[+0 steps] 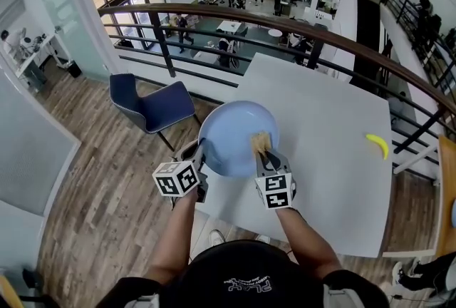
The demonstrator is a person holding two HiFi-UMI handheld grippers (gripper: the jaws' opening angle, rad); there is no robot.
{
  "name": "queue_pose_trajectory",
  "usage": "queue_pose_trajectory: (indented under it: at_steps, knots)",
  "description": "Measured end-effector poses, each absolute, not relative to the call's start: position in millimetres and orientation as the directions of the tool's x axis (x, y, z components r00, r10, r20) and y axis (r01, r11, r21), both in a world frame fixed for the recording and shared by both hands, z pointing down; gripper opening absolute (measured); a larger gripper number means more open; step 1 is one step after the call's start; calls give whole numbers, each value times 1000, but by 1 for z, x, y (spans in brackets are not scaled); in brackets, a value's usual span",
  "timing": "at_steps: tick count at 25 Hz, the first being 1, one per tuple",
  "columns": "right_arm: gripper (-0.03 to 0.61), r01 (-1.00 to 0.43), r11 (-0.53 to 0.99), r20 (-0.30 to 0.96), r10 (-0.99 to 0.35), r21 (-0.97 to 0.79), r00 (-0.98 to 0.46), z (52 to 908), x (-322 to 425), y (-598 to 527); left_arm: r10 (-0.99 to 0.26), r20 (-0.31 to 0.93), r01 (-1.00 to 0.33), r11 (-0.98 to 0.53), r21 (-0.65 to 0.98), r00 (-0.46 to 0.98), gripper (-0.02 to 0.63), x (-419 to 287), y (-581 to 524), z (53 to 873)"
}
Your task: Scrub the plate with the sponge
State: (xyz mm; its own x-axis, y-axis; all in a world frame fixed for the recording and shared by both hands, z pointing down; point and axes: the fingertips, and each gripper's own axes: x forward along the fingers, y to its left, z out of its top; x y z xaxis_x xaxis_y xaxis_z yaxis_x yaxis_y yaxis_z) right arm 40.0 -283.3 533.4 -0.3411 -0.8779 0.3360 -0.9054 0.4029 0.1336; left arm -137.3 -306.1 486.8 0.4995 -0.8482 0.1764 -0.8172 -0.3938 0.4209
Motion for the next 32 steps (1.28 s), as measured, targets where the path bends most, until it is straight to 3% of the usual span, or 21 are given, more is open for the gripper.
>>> queue_pose_trajectory:
  at_steps: [5, 16, 32]
  knots:
    - [57, -927, 347, 306, -906, 141, -292, 528, 69, -294, -840, 185, -816, -404, 414, 510, 28, -127, -303, 493]
    - [57, -922, 369, 247, -910, 113, -334, 506, 60, -284, -821, 210, -801, -406, 439, 531, 28, -117, -306, 508]
    - [57, -954, 295, 311, -913, 56, -265, 545, 101, -264, -672, 386, -750, -404, 524, 632, 28, -65, -289, 606]
